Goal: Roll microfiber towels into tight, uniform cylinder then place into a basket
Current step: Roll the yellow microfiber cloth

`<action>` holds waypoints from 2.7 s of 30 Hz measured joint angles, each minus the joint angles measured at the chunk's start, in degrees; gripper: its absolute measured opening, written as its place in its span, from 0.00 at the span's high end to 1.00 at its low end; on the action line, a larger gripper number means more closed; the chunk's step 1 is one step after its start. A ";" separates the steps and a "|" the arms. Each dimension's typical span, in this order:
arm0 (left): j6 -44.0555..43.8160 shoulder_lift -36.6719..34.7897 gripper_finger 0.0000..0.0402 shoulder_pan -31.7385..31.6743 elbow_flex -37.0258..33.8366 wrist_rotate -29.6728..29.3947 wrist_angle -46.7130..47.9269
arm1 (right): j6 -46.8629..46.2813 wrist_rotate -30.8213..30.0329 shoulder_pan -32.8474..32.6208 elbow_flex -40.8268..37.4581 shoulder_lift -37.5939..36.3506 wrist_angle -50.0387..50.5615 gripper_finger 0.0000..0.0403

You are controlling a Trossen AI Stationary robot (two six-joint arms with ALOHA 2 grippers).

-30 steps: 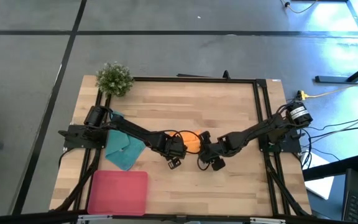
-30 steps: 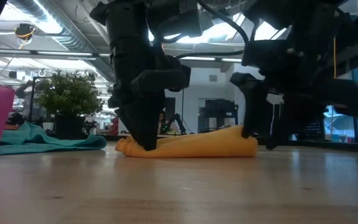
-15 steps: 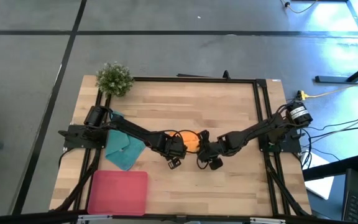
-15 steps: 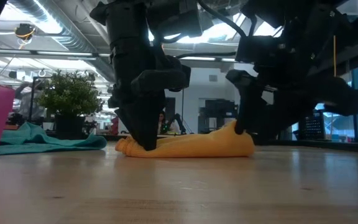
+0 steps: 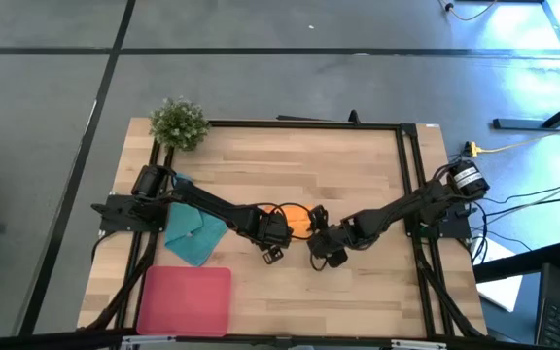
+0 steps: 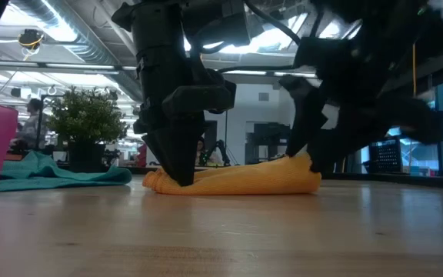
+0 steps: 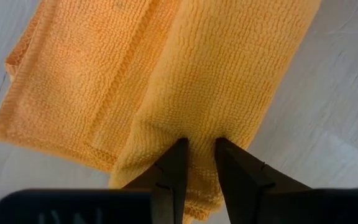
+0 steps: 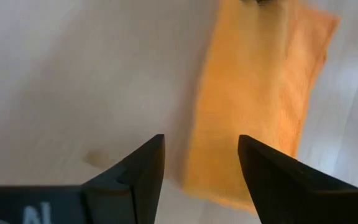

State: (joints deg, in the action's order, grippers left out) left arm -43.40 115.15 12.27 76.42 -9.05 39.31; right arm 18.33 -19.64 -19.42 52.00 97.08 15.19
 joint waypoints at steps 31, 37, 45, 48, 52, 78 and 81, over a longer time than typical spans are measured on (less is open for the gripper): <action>-0.82 0.00 0.80 0.00 -0.02 0.84 -1.43 | -5.68 2.18 4.06 -3.77 4.78 -6.28 0.96; -1.09 0.04 0.80 0.00 0.01 0.84 -1.91 | -4.68 4.89 4.71 0.35 4.99 1.02 0.97; -1.06 0.04 0.80 0.11 0.00 0.87 -2.13 | -7.24 19.13 10.56 7.60 5.01 12.13 0.98; -1.05 0.04 0.80 0.13 0.00 0.82 -2.19 | -8.30 25.05 13.66 9.95 4.96 14.12 0.98; -1.00 0.04 0.80 0.17 0.00 0.92 -2.18 | -9.34 33.71 17.91 11.11 4.95 13.73 0.98; 18.17 0.11 0.80 0.55 0.02 2.52 -4.44 | -18.42 56.77 33.84 8.36 4.89 13.82 0.98; 18.55 0.11 0.80 0.55 0.02 2.52 -4.52 | -19.99 57.30 35.41 8.36 5.52 13.24 0.98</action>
State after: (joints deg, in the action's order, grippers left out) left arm -24.84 115.26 12.82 76.44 -6.52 34.79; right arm -1.67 37.66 16.00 60.36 102.60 28.43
